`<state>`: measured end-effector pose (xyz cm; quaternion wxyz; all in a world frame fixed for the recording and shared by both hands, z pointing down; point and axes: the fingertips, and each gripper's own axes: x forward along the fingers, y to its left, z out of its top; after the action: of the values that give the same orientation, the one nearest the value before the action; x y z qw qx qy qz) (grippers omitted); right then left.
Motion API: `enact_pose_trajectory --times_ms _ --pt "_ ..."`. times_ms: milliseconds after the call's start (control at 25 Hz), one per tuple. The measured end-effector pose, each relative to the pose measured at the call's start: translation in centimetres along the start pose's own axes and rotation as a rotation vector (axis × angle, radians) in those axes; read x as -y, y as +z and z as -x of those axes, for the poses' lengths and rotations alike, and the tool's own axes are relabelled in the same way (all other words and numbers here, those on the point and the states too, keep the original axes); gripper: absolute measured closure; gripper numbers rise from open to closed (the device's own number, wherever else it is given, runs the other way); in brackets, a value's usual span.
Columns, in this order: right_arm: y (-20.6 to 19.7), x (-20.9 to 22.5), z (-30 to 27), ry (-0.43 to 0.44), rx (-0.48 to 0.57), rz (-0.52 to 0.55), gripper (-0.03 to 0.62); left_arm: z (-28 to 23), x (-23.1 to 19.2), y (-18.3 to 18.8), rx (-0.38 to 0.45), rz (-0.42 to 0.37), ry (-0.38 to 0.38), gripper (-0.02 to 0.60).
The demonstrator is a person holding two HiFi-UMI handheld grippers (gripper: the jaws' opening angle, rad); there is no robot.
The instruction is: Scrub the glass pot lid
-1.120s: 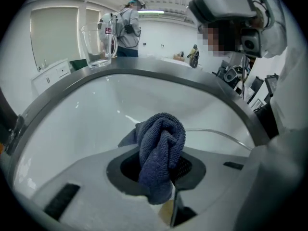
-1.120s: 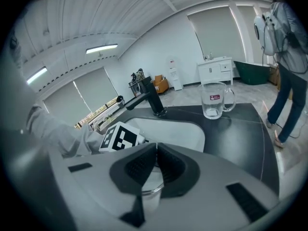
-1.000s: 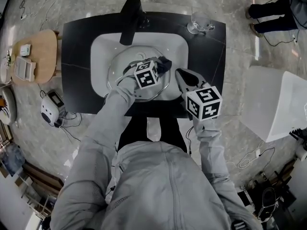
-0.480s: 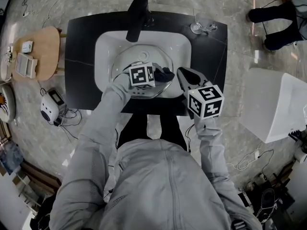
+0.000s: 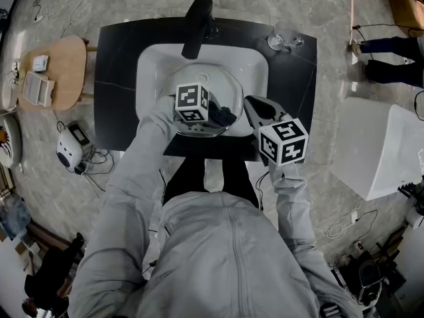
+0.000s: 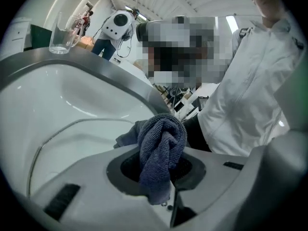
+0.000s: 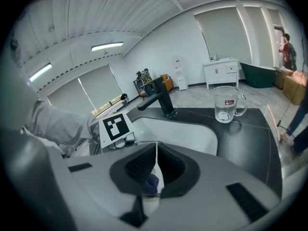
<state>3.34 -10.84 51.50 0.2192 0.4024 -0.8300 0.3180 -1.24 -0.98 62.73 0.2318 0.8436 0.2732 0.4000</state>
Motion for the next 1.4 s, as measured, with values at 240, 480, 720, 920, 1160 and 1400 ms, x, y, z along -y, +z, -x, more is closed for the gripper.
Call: enact_pose_trajectory --times_ms 240,480,720,920,1160,1400 --pt "0.0 -1.0 -0.5 0.022 -0.006 0.017 0.563 0.8 2.2 -1.5 -0.037 0.058 -0.105 0.494" --pt "0.0 -1.4 -0.6 0.032 -0.010 0.019 0.563 1.7 3.6 -2.8 -0.095 0.091 -0.157 0.494" --pt "-0.1 -1.6 -1.0 0.037 -0.021 0.024 0.563 3.2 4.8 -5.3 -0.188 0.165 -0.202 0.494" --pt "0.1 -2.0 -1.6 0.050 -0.029 0.034 0.563 4.9 5.0 -7.5 -0.272 0.219 -0.176 0.494" --pt "0.4 -2.2 -2.0 0.064 -0.037 0.042 0.563 6.6 4.4 -9.7 -0.365 0.236 -0.097 0.494" --pt "0.3 -2.3 -2.3 0.067 -0.045 0.039 0.563 8.3 2.6 -11.8 -0.436 0.217 0.032 0.494"
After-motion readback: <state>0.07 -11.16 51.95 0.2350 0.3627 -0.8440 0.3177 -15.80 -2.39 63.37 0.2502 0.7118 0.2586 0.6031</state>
